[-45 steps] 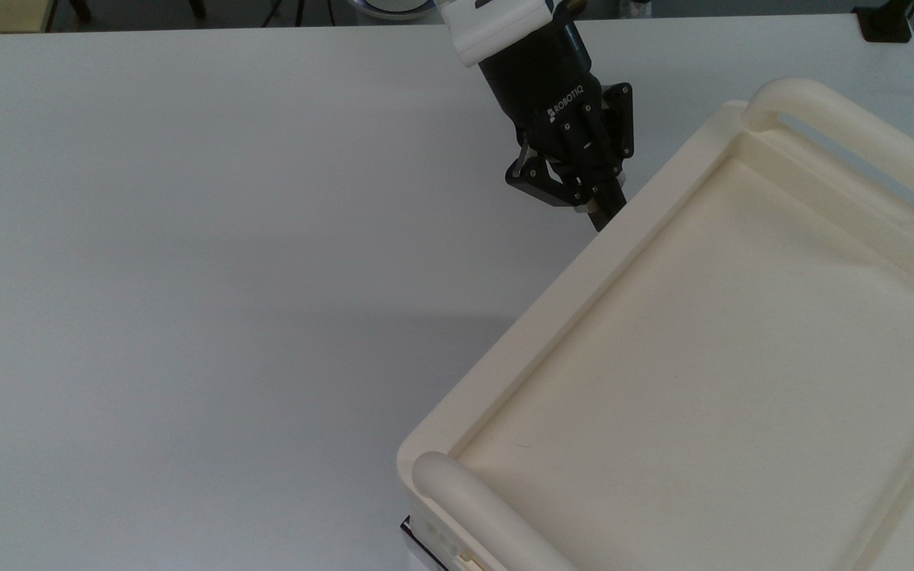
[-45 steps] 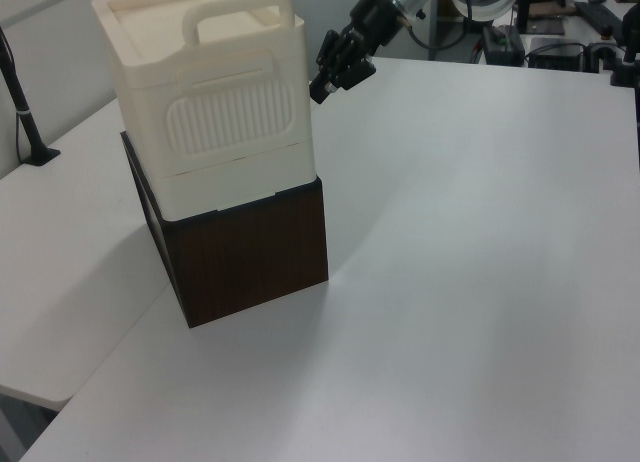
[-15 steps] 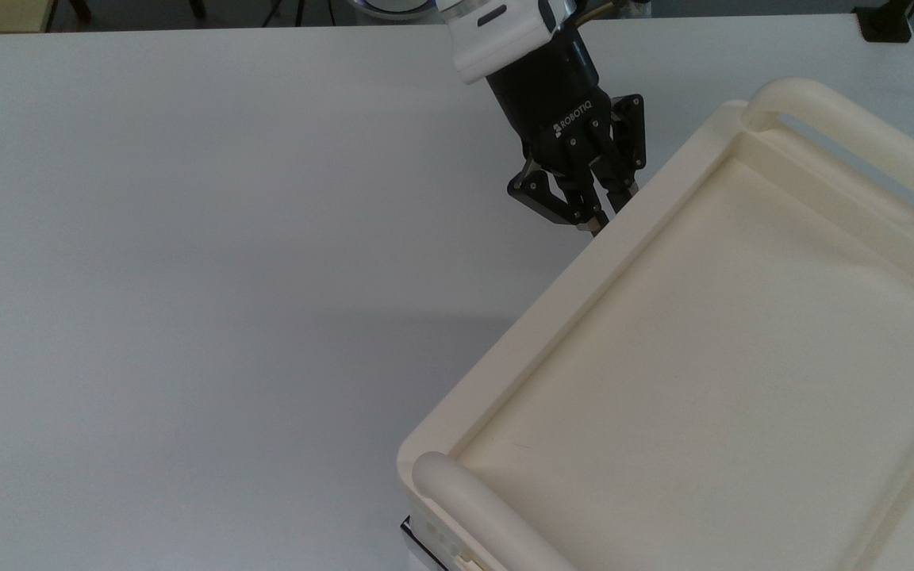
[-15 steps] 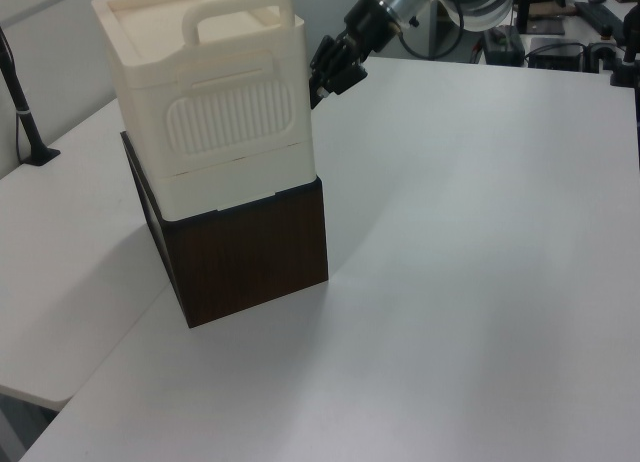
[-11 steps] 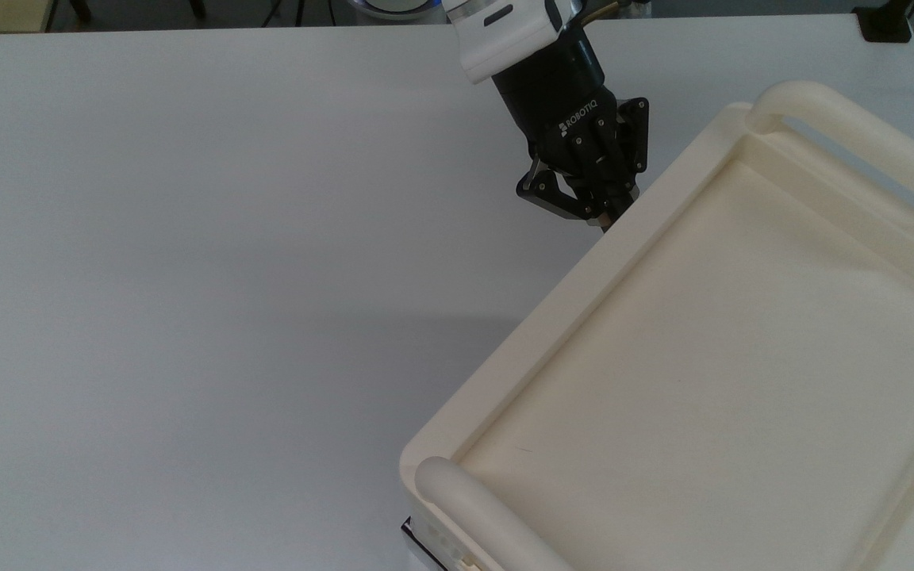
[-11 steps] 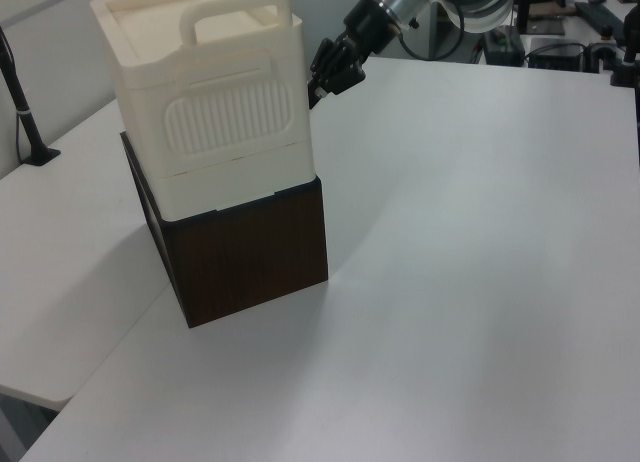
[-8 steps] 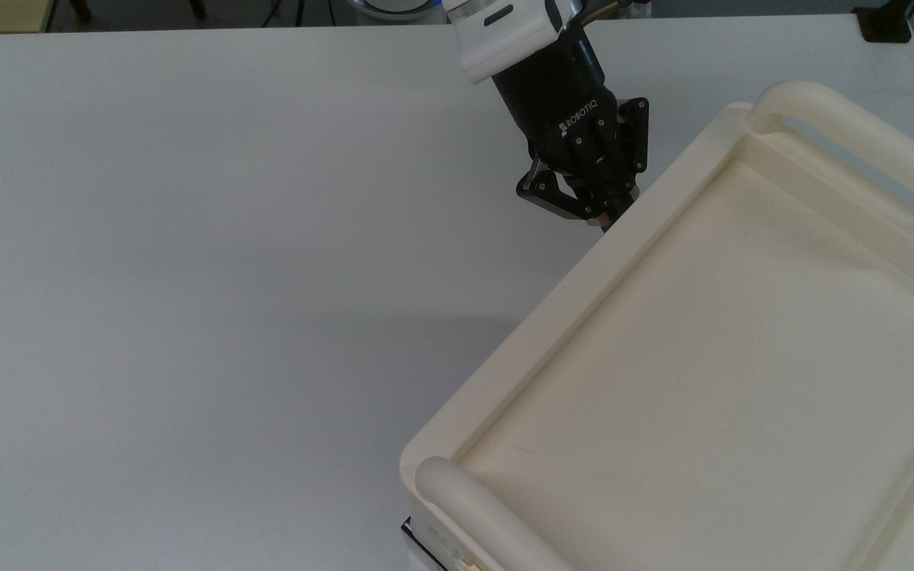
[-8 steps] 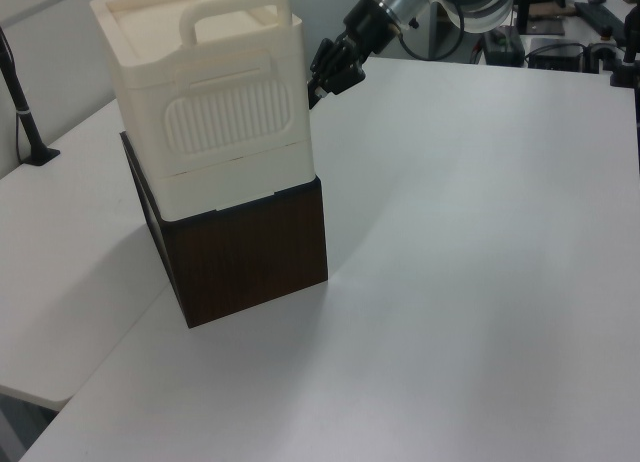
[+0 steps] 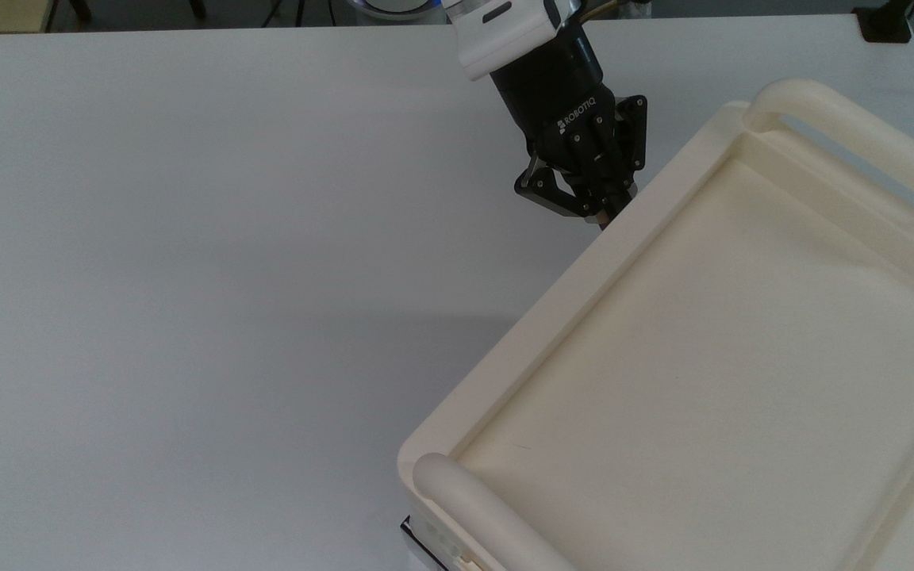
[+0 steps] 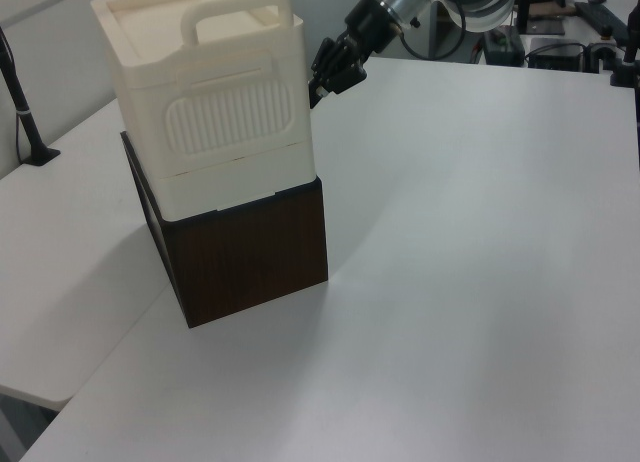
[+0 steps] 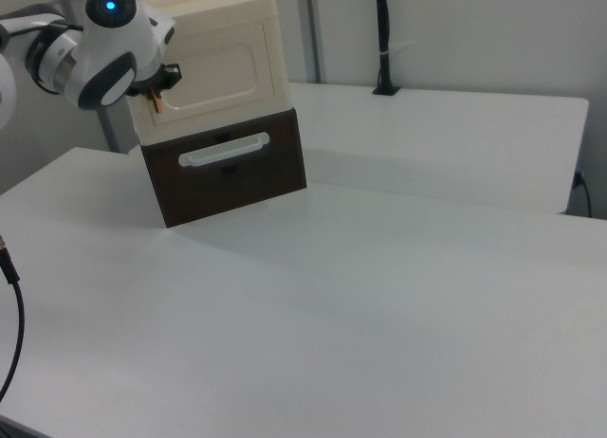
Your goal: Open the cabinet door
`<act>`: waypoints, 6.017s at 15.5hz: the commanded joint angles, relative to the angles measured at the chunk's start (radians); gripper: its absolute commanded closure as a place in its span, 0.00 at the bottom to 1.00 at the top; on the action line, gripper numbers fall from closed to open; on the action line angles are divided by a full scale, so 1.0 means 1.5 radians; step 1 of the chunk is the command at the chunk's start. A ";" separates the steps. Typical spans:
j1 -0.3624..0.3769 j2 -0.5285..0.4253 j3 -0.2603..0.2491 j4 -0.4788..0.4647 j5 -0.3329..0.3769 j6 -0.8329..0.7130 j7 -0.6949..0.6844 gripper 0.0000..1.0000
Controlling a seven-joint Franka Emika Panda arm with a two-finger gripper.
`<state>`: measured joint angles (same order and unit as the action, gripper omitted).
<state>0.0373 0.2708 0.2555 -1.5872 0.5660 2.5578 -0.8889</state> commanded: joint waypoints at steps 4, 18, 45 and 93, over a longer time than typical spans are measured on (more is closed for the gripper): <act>-0.049 -0.066 0.006 -0.033 0.006 -0.075 -0.003 0.98; -0.188 -0.113 -0.001 -0.033 0.006 -0.298 -0.007 0.36; -0.212 -0.089 -0.030 -0.003 -0.032 -0.234 0.133 0.00; -0.284 -0.185 -0.058 0.029 -0.277 -0.542 0.274 0.00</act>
<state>-0.4284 0.0653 0.1903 -1.5114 0.2156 1.8948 -0.5101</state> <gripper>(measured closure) 0.000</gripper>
